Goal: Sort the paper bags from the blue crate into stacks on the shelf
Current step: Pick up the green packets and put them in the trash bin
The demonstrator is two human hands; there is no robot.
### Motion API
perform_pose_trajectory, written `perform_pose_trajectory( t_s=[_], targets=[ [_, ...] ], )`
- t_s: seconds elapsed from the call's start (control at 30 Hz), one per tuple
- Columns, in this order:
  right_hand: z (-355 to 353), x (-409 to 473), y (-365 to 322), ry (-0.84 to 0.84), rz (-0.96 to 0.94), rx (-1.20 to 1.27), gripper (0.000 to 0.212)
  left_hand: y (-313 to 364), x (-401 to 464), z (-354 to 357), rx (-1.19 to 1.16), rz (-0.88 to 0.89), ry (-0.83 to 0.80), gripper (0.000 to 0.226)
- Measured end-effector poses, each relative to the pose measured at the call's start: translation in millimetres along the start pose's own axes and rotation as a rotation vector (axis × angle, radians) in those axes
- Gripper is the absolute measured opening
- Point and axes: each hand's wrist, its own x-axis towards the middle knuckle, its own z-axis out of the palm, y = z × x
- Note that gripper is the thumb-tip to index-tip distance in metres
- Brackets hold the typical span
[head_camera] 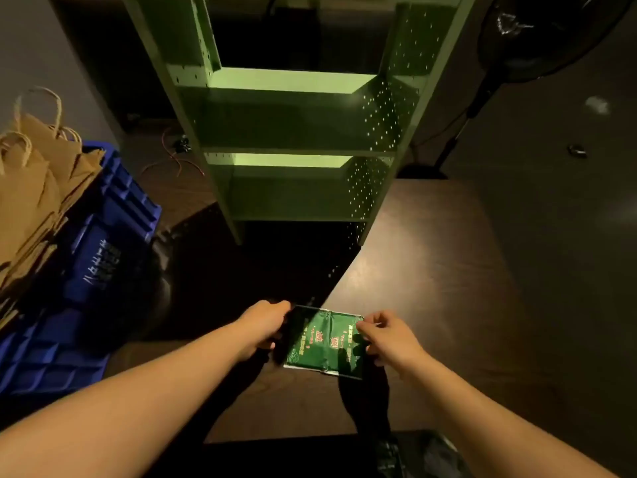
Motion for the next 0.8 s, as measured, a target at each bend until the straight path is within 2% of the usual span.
perform_pose_trajectory(
  t_s=[0.07,0.2,0.3,0.47,0.57,0.7,0.8],
  targets=[
    [11,0,3,0.057,0.028,-0.077,0.032,-3,2,3,0.046,0.007,0.075,0.028],
    [35,1,14,0.197,0.092,-0.299,0.059,-18,11,14,0.052,-0.016,0.131,0.038],
    [49,0,12,0.262,0.157,-0.335,0.063,-23,14,19,0.030,-0.035,0.136,0.043],
    [70,-1,5,0.292,0.192,-0.252,0.067,-27,15,34,-0.062,-0.058,0.086,0.025],
    [83,-1,2,0.263,0.156,-0.099,0.061,-27,11,43,-0.121,-0.071,0.054,0.014],
    [93,-5,-1,0.174,0.113,0.106,0.057,-30,6,48,-0.137,-0.055,-0.019,0.029],
    [91,-14,-6,0.081,0.113,0.200,0.043,-33,3,48,-0.132,-0.022,-0.064,0.023]
  ],
)
